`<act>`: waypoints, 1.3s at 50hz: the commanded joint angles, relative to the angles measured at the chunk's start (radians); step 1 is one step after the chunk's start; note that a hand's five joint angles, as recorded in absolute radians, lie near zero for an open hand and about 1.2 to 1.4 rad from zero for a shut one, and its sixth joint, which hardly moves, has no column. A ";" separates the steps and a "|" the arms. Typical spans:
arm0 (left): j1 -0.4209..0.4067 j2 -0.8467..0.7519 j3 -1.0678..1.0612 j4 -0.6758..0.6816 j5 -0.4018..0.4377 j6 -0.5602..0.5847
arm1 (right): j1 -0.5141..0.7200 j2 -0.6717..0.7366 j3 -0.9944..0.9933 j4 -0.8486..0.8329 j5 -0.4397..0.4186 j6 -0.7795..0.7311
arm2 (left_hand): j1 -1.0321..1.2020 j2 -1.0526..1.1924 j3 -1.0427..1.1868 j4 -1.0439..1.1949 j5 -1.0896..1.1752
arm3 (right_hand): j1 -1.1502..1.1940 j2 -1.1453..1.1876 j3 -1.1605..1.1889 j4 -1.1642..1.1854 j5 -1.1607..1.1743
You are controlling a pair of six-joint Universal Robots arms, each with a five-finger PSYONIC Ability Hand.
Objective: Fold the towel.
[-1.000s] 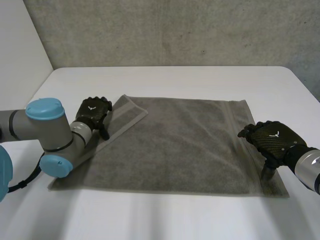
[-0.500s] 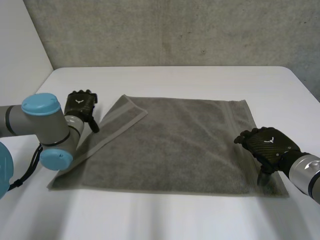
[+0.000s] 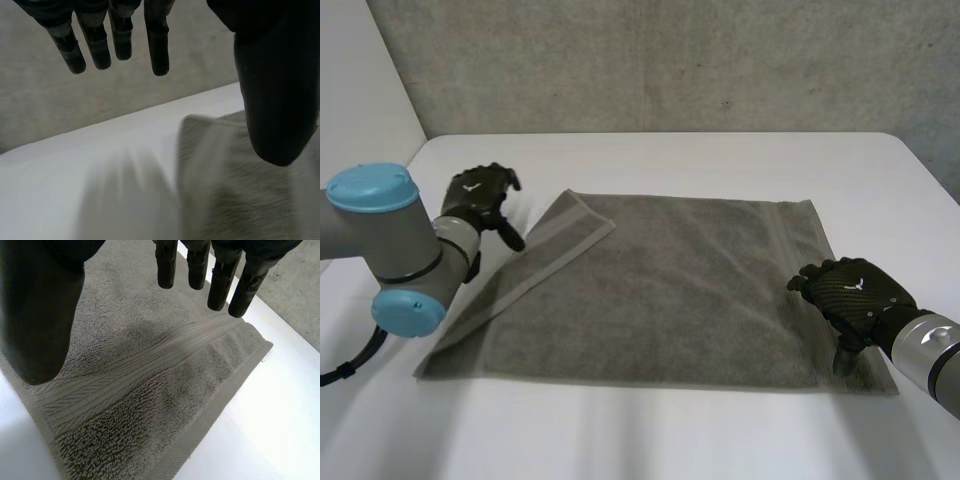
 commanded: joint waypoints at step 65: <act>0.144 -0.217 0.231 0.040 -0.240 0.131 | 0.060 -0.003 0.032 -0.013 0.001 -0.002 | 0.013 0.015 0.013 0.010 0.020 | -0.058 -0.076 -0.072 -0.080 -0.057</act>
